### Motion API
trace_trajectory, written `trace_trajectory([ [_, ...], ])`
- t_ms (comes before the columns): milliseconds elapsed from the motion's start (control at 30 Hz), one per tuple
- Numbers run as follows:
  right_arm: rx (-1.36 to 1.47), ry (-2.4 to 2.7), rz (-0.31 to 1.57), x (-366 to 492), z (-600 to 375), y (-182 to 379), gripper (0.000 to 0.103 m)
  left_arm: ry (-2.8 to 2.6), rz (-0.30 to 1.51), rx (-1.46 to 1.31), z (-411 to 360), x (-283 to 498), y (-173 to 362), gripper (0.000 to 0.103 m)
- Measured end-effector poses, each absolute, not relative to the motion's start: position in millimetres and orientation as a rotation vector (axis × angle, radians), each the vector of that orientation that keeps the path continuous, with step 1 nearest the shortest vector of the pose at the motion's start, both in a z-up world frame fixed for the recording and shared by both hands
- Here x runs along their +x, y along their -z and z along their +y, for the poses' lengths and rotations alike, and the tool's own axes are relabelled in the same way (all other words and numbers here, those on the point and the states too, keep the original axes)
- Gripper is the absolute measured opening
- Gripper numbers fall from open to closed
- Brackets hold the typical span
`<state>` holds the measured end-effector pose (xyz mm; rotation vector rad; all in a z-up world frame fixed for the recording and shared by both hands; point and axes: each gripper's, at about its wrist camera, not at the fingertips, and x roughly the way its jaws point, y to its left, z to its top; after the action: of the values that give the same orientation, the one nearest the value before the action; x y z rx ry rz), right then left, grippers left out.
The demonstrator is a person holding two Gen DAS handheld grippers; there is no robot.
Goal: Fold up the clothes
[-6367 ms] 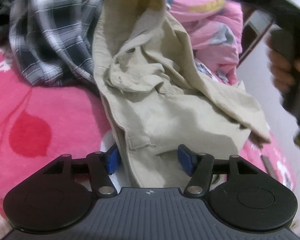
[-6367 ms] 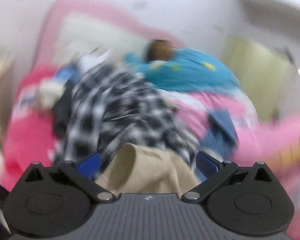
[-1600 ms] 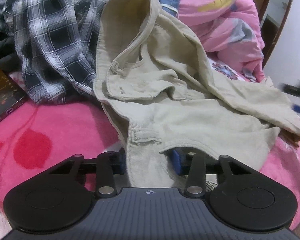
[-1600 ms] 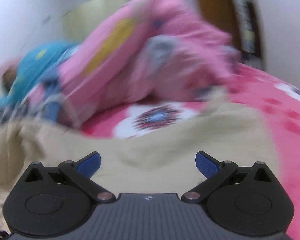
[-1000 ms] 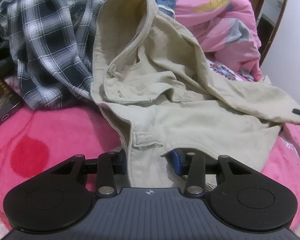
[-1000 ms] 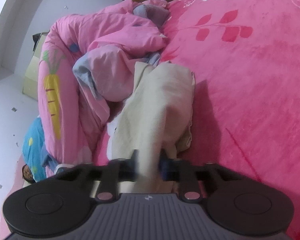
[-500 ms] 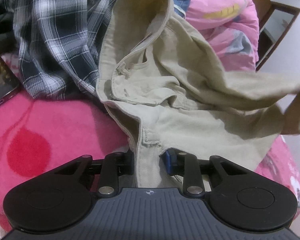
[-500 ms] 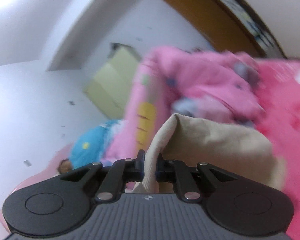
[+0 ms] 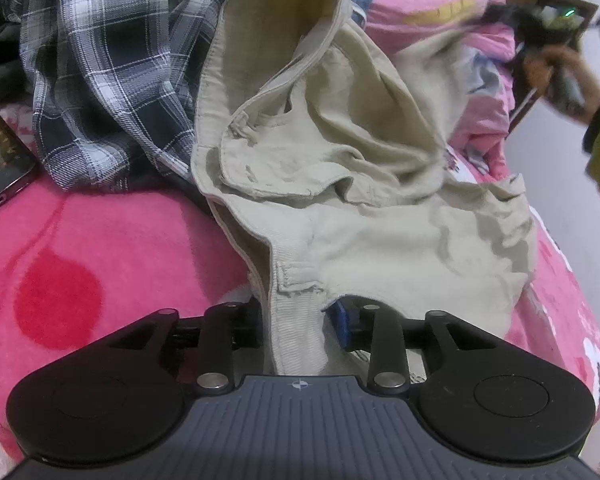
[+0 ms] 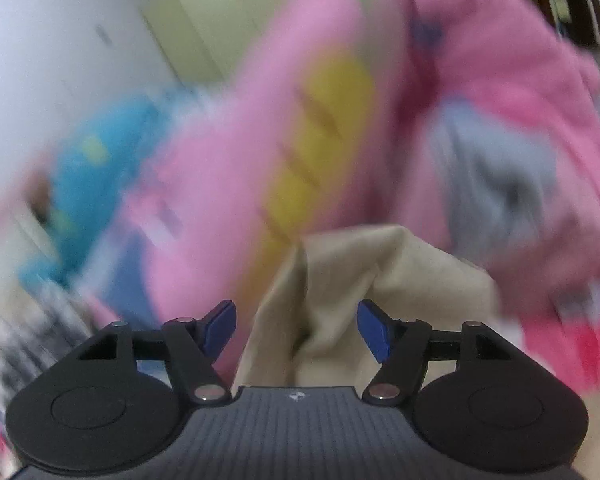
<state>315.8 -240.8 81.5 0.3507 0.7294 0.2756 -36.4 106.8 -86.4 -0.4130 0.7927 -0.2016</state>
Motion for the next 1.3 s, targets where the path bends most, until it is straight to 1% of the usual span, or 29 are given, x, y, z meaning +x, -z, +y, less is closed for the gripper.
trace_trajectory([
  [100, 0.396, -0.295, 0.763, 288.3, -273.4, -51.5, 0.07, 0.237, 0.8, -0.426, 108.5, -34.6, 87.0, 0.046],
  [133, 0.425, -0.299, 0.745, 272.1, -293.7, -47.1, 0.07, 0.25, 0.801, -0.428, 107.7, -33.7, 86.7, 0.052],
  [167, 0.456, -0.304, 0.726, 255.5, -314.6, -43.0, 0.075, 0.262, 0.803, -0.43, 106.9, -32.7, 86.5, 0.058],
  [200, 0.476, -0.286, 0.692, 235.1, -339.7, -38.8, 0.078, 0.266, 0.802, -0.423, 104.9, -32.2, 86.2, 0.06],
  [267, 0.503, -0.206, 0.641, 200.9, -384.5, -29.8, 0.091, 0.265, 0.801, -0.403, 99.9, -31.7, 85.8, 0.064],
  [300, 0.51, -0.144, 0.626, 187.8, -403.5, -25.0, 0.093, 0.26, 0.8, -0.389, 97.0, -31.5, 85.6, 0.064],
  [400, 0.594, 0.072, 0.699, 169.3, -474.2, 12.6, 0.094, 0.233, 0.801, -0.36, 91.6, -31.1, 84.7, 0.063],
  [433, 0.638, 0.113, 0.729, 166.1, -490.8, 28.8, 0.094, 0.225, 0.801, -0.351, 89.8, -31.0, 84.5, 0.06],
  [467, 0.682, 0.152, 0.76, 163.1, -507.0, 45.1, 0.095, 0.216, 0.801, -0.342, 88.0, -30.9, 84.2, 0.054],
  [533, 0.75, 0.116, 0.785, 169.2, -509.2, 72.4, 0.094, 0.177, 0.804, -0.337, 87.6, -31.8, 83.4, 0.048],
  [600, 0.818, 0.076, 0.809, 175.6, -510.7, 99.6, 0.094, 0.151, 0.806, -0.352, 88.2, -32.1, 83.5, 0.044],
  [633, 0.782, 0.054, 0.781, 179.9, -498.9, 103.9, 0.093, 0.134, 0.807, -0.357, 88.1, -32.2, 83.3, 0.041],
  [667, 0.75, 0.021, 0.763, 186.2, -487.1, 104.8, 0.086, 0.117, 0.807, -0.362, 88.0, -32.2, 83.2, 0.036],
  [700, 0.719, -0.011, 0.746, 192.6, -475.5, 105.5, 0.08, 0.105, 0.807, -0.364, 87.5, -31.7, 82.3, 0.034],
  [733, 0.742, -0.04, 0.746, 197.1, -469.7, 107.5, 0.062, 0.092, 0.807, -0.367, 87.1, -31.1, 81.5, 0.031],
  [767, 0.768, -0.068, 0.747, 201.4, -464.3, 109.6, 0.05, 0.079, 0.807, -0.37, 86.7, -30.6, 80.6, 0.028],
  [800, 0.794, -0.096, 0.747, 205.8, -458.8, 111.7, 0.028, 0.066, 0.807, -0.372, 86.2, -30.0, 79.7, 0.026],
  [833, 0.794, -0.098, 0.729, 202.2, -456.4, 106.2, 0.022, 0.054, 0.806, -0.375, 85.8, -29.4, 78.9, 0.022],
  [867, 0.793, -0.098, 0.709, 198.2, -454.1, 100.3, 0.019, 0.058, 0.809, -0.387, 86.9, -28.2, 76.7, 0.019],
  [1000, 0.827, -0.122, 0.581, 152.0, -468.9, 61.7, 0.015, 0.096, 0.827, -0.455, 93.2, -23.4, 66.2, 0.014],
  [1167, 0.777, -0.124, 0.407, 37.7, -491.2, -4.6, 0.014, 0.244, 0.87, -0.625, 103.0, -18.9, 49.3, 0.012],
  [1267, 0.742, -0.059, 0.33, -35.4, -512.8, -29.1, 0.014, 0.37, 0.892, -0.665, 92.1, -19.4, 41.0, 0.012],
  [1300, 0.728, -0.021, 0.323, -53.1, -517.6, -29.7, 0.014, 0.412, 0.908, -0.67, 86.0, -19.3, 41.6, 0.012],
])
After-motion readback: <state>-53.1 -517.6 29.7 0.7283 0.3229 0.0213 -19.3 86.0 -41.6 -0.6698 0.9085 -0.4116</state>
